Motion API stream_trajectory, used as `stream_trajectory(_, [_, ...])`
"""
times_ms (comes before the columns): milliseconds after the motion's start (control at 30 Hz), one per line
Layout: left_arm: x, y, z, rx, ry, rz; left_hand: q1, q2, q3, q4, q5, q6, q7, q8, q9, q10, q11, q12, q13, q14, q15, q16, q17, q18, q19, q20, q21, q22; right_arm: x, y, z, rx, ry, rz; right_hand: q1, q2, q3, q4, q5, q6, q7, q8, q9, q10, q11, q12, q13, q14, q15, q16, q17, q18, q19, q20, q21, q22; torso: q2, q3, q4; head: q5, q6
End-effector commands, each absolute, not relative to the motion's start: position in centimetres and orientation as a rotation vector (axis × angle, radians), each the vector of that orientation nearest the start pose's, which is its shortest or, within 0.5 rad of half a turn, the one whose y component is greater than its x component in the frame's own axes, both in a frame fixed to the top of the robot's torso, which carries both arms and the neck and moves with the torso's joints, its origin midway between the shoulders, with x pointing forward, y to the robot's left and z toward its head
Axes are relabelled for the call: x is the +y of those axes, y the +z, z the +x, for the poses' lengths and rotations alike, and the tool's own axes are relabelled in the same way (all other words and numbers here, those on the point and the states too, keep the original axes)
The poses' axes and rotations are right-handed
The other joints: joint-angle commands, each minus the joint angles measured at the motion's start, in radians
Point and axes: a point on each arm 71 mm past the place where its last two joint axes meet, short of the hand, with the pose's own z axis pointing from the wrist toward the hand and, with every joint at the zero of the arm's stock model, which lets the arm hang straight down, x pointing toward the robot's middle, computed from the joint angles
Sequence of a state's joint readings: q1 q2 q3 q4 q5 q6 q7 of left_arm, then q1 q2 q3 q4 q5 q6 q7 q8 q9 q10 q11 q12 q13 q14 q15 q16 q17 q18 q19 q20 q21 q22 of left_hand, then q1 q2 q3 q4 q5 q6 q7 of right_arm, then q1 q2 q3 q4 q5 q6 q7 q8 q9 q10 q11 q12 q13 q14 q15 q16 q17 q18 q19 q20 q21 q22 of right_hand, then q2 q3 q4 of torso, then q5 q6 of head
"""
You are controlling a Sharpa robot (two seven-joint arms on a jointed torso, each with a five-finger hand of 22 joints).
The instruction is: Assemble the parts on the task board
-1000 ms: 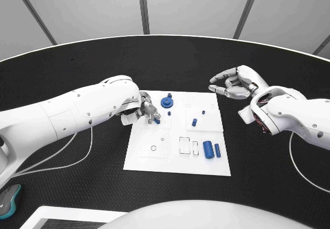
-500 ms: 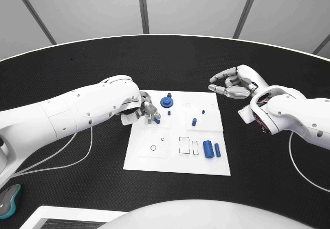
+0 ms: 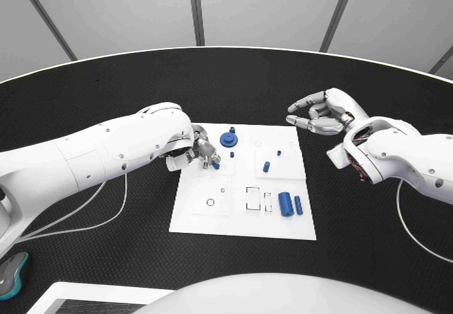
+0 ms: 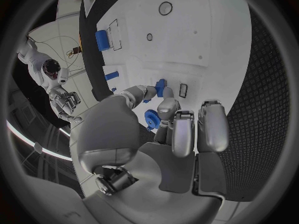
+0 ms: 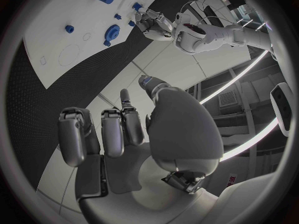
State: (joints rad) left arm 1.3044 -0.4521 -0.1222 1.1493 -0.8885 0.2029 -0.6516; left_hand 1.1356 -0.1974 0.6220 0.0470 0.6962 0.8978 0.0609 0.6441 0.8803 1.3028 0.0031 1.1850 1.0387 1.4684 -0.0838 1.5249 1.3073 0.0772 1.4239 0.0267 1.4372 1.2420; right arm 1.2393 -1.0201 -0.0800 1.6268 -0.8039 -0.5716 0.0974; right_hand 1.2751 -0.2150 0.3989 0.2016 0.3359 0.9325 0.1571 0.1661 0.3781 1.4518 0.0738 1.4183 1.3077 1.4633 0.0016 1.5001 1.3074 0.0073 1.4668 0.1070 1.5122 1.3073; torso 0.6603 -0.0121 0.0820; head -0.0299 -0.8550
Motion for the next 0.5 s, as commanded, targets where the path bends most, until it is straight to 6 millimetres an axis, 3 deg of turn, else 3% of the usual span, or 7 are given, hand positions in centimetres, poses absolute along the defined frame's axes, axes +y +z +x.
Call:
stream_trajectory(33, [12.72,-22.55,53.39,2.453,-0.309,-0.256,-0.005,-0.011,0.016,-0.023,-0.008,0.015,-0.026,0.002,-0.001,0.042,-0.040,0.006,0.002,0.075,-0.009,-0.004,0.156,-0.011,0.000,-0.007,-0.002,0.002,-26.90,-16.07,46.92,1.486,0.906,0.489,0.000,0.006,-0.002,0.007,0.004,-0.003,-0.001,0.006,0.002,0.003,-0.003,0.000,0.141,0.076,-0.006,-0.003,0.139,0.020,0.040,-0.006,-0.003,0.133,0.000,0.0002,0.0003,0.000,-0.001])
stream_trajectory(500, [12.66,-22.59,53.38,2.460,-0.303,-0.252,-0.036,-0.020,-0.036,0.032,-0.049,0.034,-0.033,-0.016,-0.015,0.040,-0.045,0.005,0.002,0.074,-0.014,-0.005,0.156,-0.012,0.002,-0.013,-0.004,0.002,-26.92,-16.06,46.90,1.486,0.905,0.490,0.000,0.006,-0.002,0.007,0.004,-0.003,-0.001,0.006,0.002,0.003,-0.003,0.000,0.141,0.076,-0.006,-0.003,0.139,0.020,0.040,-0.006,-0.003,0.133,0.000,-0.0002,-0.0001,-0.001,-0.003])
